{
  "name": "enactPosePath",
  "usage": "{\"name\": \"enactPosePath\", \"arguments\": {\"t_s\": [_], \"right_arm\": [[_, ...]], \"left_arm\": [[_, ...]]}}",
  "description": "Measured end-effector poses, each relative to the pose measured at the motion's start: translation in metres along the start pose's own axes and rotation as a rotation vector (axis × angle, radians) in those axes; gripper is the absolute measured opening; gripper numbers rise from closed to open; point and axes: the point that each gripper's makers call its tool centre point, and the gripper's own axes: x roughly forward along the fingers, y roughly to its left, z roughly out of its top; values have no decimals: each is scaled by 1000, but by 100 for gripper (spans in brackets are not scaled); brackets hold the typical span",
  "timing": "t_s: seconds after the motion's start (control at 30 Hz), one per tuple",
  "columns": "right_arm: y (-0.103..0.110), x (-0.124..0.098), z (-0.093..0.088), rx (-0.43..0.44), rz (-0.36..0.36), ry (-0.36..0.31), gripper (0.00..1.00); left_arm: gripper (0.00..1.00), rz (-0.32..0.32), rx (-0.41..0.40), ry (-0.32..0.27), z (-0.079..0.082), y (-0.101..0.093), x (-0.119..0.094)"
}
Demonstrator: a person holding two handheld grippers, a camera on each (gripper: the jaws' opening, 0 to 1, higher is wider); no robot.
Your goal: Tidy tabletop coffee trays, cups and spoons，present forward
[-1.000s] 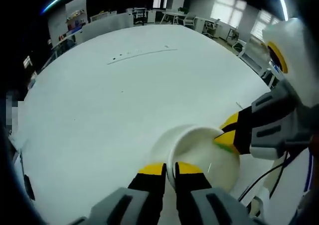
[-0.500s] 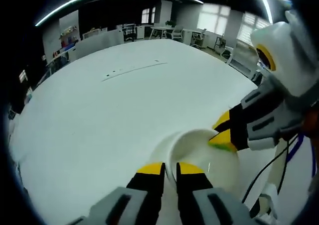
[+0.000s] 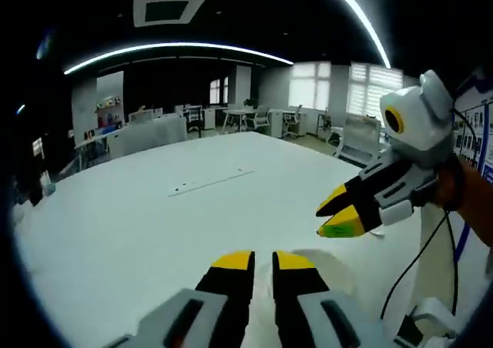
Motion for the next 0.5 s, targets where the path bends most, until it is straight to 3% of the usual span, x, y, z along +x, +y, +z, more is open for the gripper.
{"name": "enactPosePath", "arguments": {"t_s": [0.07,0.4,0.43,0.5], "right_arm": [[-15,-4,16,34,-22,-81,20],[-35,-76,45,72,-88,-324,20],[-35,-81,45,72,-87,-325,20],[-38,-100,47,67,-100,-371,20]], "left_arm": [[12,39,17,-87,11,5,-18],[15,120,50,-180,18,32,-63],[15,123,58,-185,18,33,-65],[15,166,77,-213,19,41,-75]]}}
